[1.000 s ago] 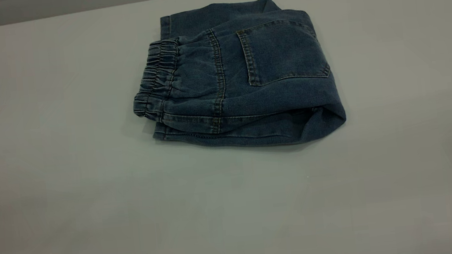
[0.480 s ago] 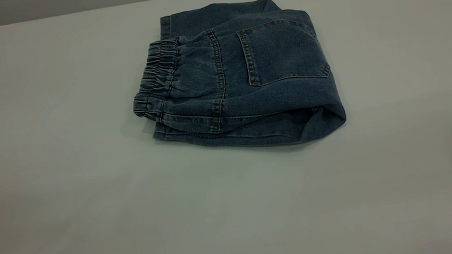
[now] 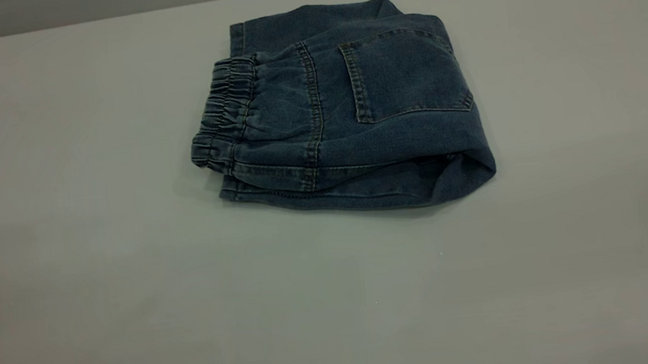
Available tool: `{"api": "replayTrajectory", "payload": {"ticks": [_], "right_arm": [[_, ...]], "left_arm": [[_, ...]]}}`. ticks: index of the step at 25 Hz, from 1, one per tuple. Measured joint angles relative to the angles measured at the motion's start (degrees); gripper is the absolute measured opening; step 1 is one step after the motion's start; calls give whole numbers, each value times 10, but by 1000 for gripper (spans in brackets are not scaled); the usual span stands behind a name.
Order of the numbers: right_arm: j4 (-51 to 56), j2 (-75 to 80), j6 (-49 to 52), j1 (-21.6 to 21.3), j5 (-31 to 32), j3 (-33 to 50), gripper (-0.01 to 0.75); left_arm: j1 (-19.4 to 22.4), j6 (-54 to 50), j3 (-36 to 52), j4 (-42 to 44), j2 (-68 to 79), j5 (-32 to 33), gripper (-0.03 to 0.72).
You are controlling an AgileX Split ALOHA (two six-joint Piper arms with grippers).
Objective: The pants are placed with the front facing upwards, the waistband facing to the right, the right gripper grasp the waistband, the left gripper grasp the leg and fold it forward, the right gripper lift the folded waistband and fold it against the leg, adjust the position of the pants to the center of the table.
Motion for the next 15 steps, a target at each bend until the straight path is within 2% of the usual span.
{"api": "replayTrajectory", "payload": {"ticks": [15], "right_arm": [[1, 0, 0, 0, 0, 0, 566]], "left_arm": [[4, 0, 0, 0, 1, 0, 414]]}}
